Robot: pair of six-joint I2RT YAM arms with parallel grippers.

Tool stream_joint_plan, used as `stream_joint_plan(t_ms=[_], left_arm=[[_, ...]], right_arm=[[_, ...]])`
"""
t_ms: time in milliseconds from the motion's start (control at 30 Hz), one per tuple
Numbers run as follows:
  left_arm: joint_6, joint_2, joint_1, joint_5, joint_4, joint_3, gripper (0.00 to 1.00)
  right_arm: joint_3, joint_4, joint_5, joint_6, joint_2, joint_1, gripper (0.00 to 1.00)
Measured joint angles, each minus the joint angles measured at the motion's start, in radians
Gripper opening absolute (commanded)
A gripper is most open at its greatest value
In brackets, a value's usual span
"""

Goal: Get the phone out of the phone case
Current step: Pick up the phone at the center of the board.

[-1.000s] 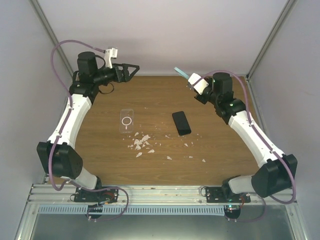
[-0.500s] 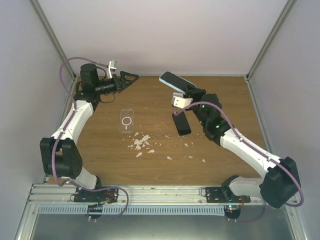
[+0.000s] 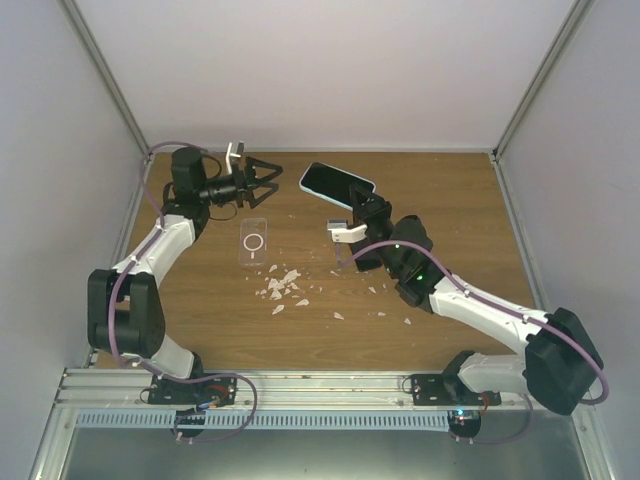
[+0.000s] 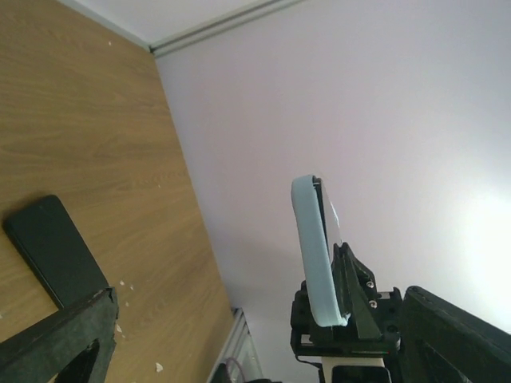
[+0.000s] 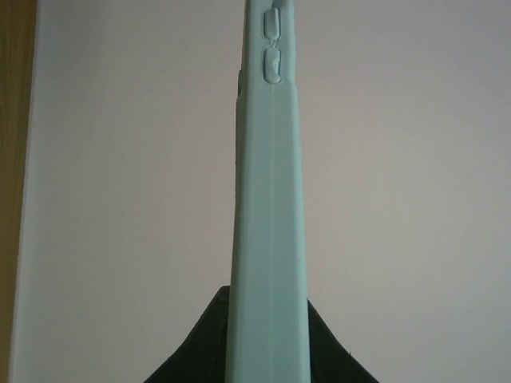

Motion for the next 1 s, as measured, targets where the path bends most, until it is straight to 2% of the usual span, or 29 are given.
stream_joint_plan(t_ms=[333, 600, 733, 867, 1000], left_arm=[[-0.067, 0.000, -0.089, 0.006, 0.056, -0.017, 0.67], [-0.097, 0.014, -0.139, 0.016, 0.117, -0.017, 0.50], [-0.112, 0.023, -0.161, 0.021, 0.137, -0.017, 0.37], [-0.131, 0.035, -0.167, 0.027, 0.158, -0.017, 0.23], [-0.142, 0.038, -0.169, 0.031, 0.173, -0.017, 0.11]], right_arm=[[-0.025, 0.098, 0.013, -0.056, 0.017, 0.039, 0.04], [-0.046, 0.106, 0.019, -0.064, 0.018, 0.046, 0.06], [-0.046, 0.108, 0.019, -0.063, 0.019, 0.049, 0.06], [-0.046, 0.113, 0.021, -0.063, 0.019, 0.053, 0.11], [-0.046, 0.120, 0.024, -0.063, 0.033, 0.055, 0.21]])
